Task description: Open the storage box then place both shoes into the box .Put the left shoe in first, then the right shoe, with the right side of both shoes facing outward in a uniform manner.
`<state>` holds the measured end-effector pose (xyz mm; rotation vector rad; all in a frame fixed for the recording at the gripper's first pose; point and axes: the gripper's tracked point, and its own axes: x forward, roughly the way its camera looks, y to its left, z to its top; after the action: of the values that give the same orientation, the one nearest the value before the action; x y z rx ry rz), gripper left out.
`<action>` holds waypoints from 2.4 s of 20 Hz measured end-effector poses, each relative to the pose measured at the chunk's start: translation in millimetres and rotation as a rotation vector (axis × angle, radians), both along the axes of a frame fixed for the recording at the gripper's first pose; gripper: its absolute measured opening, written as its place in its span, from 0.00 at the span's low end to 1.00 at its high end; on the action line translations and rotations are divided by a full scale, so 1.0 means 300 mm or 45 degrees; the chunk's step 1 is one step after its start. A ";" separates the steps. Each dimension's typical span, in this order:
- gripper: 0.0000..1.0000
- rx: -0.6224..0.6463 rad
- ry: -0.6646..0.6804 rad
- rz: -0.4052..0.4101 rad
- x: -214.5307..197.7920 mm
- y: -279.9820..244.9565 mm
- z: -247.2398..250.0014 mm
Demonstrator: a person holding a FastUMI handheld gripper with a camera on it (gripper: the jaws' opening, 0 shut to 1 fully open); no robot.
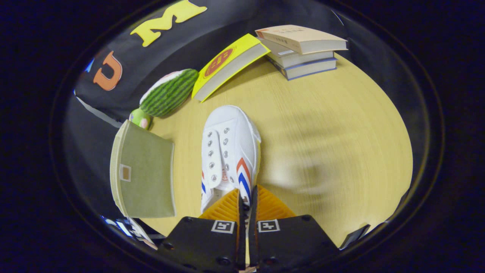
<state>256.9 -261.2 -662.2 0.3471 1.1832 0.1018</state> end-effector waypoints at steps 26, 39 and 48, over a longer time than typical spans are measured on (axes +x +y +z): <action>0.09 0.227 -0.254 0.034 -0.069 0.930 0.392; 0.71 0.051 -0.515 0.109 -0.047 0.922 0.367; 1.00 -0.238 -0.907 0.122 -0.100 0.828 0.603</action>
<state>226.9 -12.8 -481.3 0.0705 0.4960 0.1792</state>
